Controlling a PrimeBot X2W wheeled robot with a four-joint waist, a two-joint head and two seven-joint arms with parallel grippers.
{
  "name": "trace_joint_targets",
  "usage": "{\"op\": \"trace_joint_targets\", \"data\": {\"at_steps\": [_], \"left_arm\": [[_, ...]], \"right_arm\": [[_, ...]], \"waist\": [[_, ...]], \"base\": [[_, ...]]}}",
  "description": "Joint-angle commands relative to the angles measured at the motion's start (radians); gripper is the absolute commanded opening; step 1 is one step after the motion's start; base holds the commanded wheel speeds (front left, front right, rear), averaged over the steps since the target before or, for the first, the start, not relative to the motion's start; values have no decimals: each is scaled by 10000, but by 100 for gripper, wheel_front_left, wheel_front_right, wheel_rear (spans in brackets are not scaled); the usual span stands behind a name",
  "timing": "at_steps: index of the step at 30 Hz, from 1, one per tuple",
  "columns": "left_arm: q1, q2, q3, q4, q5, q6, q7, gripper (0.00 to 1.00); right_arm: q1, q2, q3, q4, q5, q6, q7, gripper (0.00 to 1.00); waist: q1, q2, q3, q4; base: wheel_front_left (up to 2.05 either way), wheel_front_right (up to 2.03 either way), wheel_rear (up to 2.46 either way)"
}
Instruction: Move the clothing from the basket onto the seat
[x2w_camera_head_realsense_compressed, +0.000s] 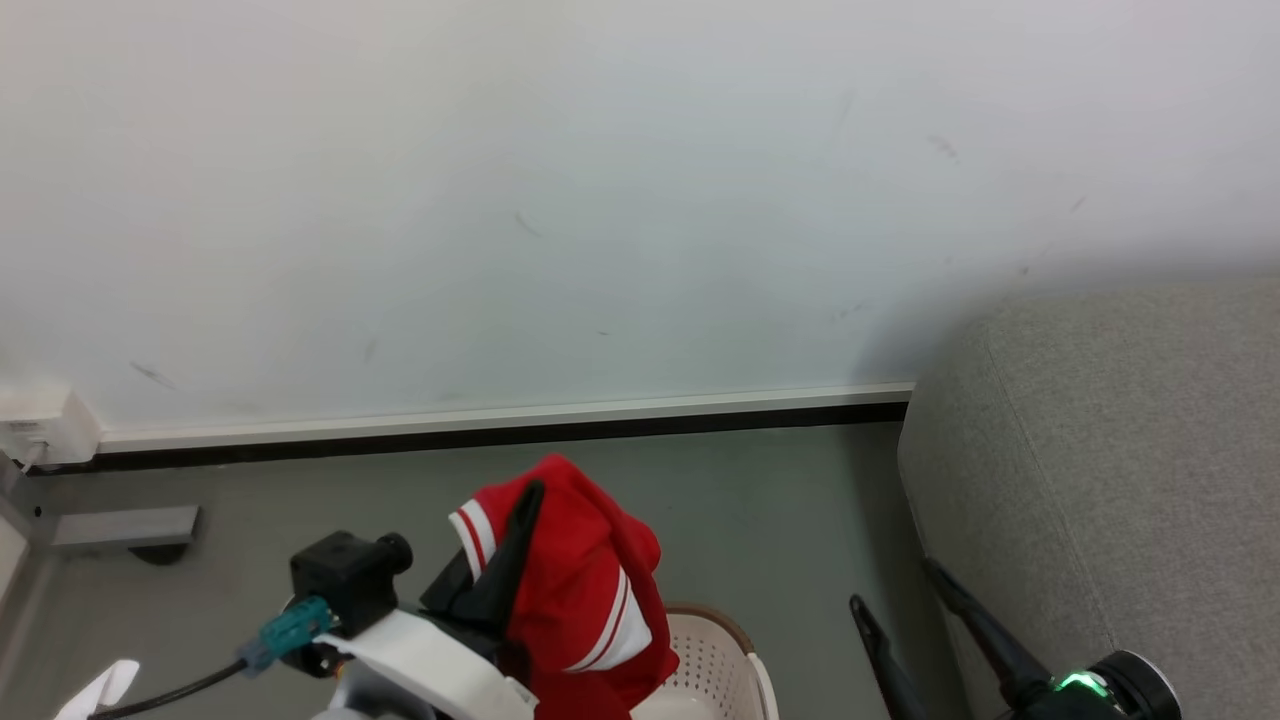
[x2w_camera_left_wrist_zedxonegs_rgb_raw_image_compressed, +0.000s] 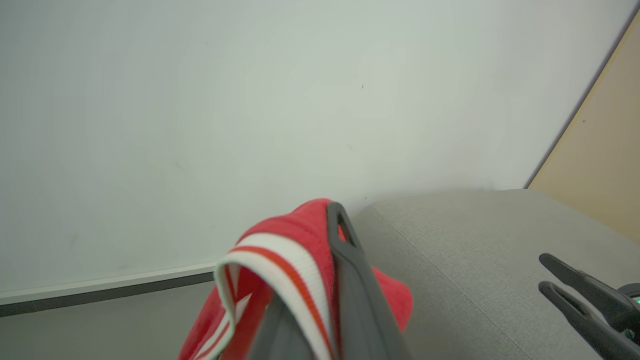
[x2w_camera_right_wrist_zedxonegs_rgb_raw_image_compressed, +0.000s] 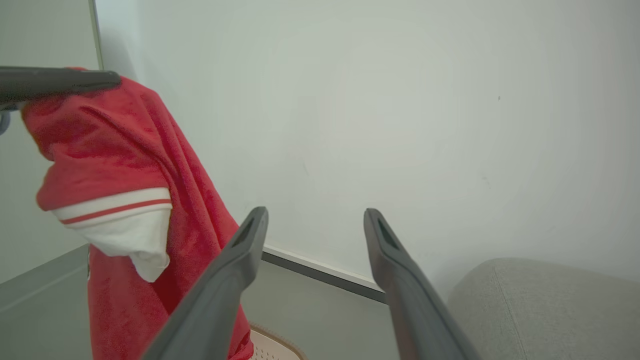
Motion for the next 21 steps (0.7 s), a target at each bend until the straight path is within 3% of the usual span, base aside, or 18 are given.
{"op": "trace_joint_targets", "data": {"at_steps": [1, 11, 21], "left_arm": [[-194, 87, -11, -133, 177, -78, 59, 0], [-924, 523, -842, -1023, 332, -820, 1266, 0], [-1327, 431, -1967, -1391, 4, -2148, 1870, 0]], "right_arm": [[-257, -313, 353, -30, 112, -21, 1, 100], [-2885, -2675, 4205, 404, 1324, -23, 2, 100], [-4981, -4078, 7102, 454, 3177, -23, 325, 100]], "waist": [[-1, -1, -10, -12], [-1, -1, -100, -179], [-1, -1, -82, -91]], "base": [[0, 0, 0], [0, 0, 0], [0, 0, 0]]}}
